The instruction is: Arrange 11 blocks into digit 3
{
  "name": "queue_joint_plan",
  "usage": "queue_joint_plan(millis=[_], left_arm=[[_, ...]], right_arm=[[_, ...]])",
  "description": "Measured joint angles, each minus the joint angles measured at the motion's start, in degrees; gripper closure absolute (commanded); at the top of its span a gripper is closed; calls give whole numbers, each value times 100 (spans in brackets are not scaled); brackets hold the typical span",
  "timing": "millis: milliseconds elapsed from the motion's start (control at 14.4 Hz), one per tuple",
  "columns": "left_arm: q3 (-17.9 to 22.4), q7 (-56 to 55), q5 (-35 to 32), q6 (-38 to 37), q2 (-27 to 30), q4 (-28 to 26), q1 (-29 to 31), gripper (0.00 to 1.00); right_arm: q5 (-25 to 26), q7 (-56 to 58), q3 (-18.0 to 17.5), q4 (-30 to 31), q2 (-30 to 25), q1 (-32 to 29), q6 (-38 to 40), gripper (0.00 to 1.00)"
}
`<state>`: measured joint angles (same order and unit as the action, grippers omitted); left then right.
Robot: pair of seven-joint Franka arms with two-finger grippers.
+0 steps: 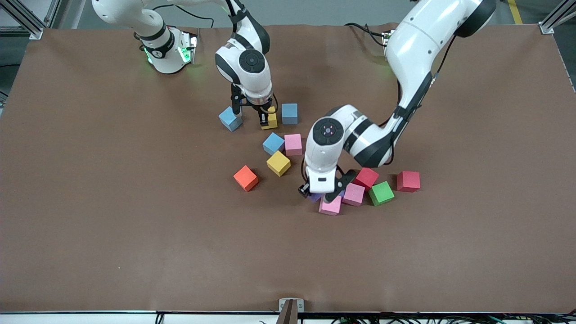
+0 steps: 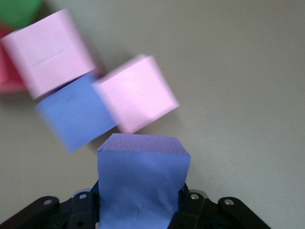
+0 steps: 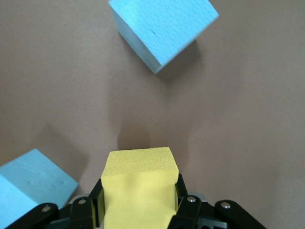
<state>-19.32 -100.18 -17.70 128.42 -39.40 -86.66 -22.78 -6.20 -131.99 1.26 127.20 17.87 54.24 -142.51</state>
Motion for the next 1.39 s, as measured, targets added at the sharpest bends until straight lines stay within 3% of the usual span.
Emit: queue_joint_plan(millis=[346, 554, 831, 1385], left_arm=[[-455, -2739, 114, -232, 1292, -1842, -17, 71], [-827, -4144, 123, -222, 1489, -2594, -32, 71], [-1063, -5562, 124, -5, 1411, -2977, -117, 71], [-1113, -5750, 199, 869, 960, -3018, -247, 71]], right_arm=[[-62, -47, -5, 8, 43, 141, 0, 100], [-63, -50, -4, 11, 122, 151, -38, 100], [-65, -53, -4, 10, 185, 151, -131, 100], [-66, -80, -4, 10, 198, 155, -226, 100]])
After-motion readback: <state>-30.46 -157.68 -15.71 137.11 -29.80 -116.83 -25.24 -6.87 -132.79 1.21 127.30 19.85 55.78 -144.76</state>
